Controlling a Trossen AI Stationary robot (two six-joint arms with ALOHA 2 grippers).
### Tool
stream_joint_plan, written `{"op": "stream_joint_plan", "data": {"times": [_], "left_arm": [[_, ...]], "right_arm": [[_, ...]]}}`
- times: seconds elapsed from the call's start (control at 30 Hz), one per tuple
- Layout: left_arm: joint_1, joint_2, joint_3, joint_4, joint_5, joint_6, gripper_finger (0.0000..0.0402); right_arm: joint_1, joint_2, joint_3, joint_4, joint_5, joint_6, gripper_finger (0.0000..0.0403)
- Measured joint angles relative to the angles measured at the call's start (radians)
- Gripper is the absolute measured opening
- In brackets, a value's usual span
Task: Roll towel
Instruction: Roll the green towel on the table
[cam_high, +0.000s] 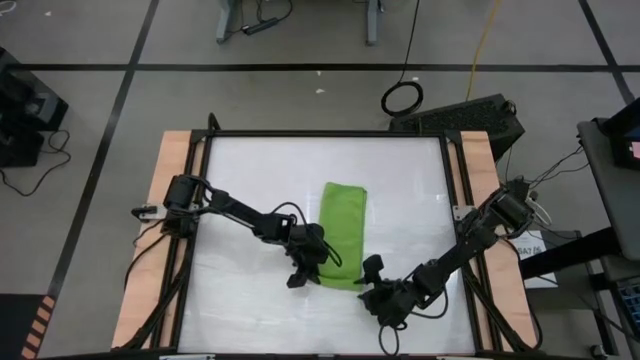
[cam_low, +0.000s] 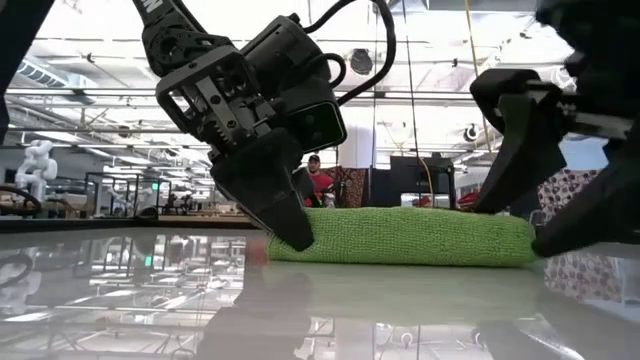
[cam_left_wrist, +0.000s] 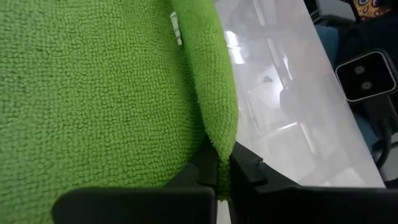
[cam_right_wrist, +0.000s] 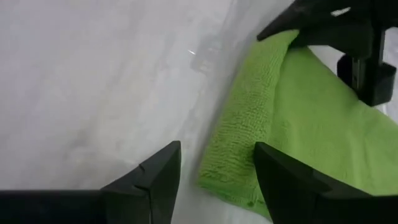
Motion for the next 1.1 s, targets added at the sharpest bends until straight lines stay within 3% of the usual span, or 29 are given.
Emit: {"op": "stream_joint_plan", "data": {"times": [0.3, 0.57, 0.7, 0.97, 1.1], "left_arm": [[0.005, 0.0, 0.0, -0.004, 0.002, -0.033, 0.0011], [0.012, 0.002, -0.001, 0.022, 0.003, -0.057, 0.0015], [0.012, 0.003, -0.002, 0.039, 0.003, -0.051, 0.0047], [0.003, -0.041, -0.006, 0.014, 0.001, 0.044, 0.0148], [-0.019, -0.097, -0.005, -0.078, -0.117, 0.133, 0.0178]], "right_arm": [[-0.003, 0.058, 0.01, -0.01, 0.069, 0.055, 0.0176], [-0.011, 0.062, 0.01, -0.043, 0.047, 0.153, 0.0056], [-0.03, 0.061, 0.011, -0.071, 0.009, 0.221, 0.0009], [-0.069, 0.056, 0.009, -0.082, -0.08, 0.281, 0.001], [-0.081, 0.05, 0.008, -0.082, -0.117, 0.282, 0.0003]]}}
